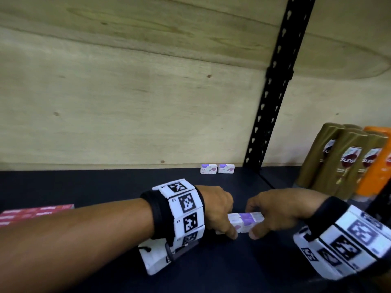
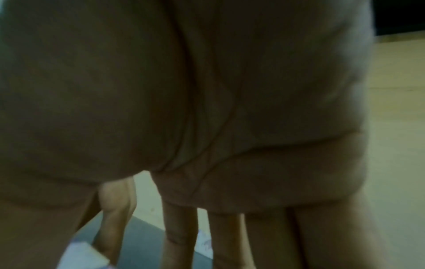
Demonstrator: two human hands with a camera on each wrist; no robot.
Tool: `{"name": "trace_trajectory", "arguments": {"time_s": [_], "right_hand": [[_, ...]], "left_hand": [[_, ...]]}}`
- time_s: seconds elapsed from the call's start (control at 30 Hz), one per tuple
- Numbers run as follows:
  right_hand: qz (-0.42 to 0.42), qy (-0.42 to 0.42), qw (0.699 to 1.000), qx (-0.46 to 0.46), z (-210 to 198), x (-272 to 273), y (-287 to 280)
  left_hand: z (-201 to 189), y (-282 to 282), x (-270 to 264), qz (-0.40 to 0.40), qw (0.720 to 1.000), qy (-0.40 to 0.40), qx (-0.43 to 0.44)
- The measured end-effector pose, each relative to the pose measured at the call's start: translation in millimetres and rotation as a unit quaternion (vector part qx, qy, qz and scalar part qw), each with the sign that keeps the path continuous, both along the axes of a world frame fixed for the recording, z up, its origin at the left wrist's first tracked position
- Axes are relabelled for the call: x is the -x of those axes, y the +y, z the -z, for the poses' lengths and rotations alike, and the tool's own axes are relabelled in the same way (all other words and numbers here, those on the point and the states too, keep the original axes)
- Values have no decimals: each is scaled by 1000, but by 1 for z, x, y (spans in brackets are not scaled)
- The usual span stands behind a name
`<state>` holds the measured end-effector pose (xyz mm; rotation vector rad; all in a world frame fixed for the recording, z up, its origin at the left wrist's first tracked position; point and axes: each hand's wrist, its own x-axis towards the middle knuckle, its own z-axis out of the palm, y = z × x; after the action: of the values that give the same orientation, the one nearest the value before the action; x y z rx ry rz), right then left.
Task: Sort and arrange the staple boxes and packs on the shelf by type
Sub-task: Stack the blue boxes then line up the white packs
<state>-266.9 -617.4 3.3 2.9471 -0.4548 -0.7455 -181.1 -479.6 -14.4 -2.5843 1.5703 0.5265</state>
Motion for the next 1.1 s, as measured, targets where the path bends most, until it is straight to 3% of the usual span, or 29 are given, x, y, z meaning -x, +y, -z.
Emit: {"name": "trace_trajectory", "arguments": {"time_s": [0.17,0.3,0.5,0.73,1.1], "right_hand": [[28,-27,998,-48,-22,-15,-15],[56,-104,990,-71,-30,-38,-36],[52,-106,993,-22,-27,-83,-66],[36,-121,992,-19,-15,-129,-87],[0,-103,995,-14,-3,-174,-92]], "left_hand": [[-15,3,-19,-13,998,63,-22],[-30,8,-42,-19,999,33,-25],[-37,-3,-80,-60,997,-30,23],[-35,-26,-129,-52,991,-108,55],[-17,-64,-175,-38,995,-85,37]]}}
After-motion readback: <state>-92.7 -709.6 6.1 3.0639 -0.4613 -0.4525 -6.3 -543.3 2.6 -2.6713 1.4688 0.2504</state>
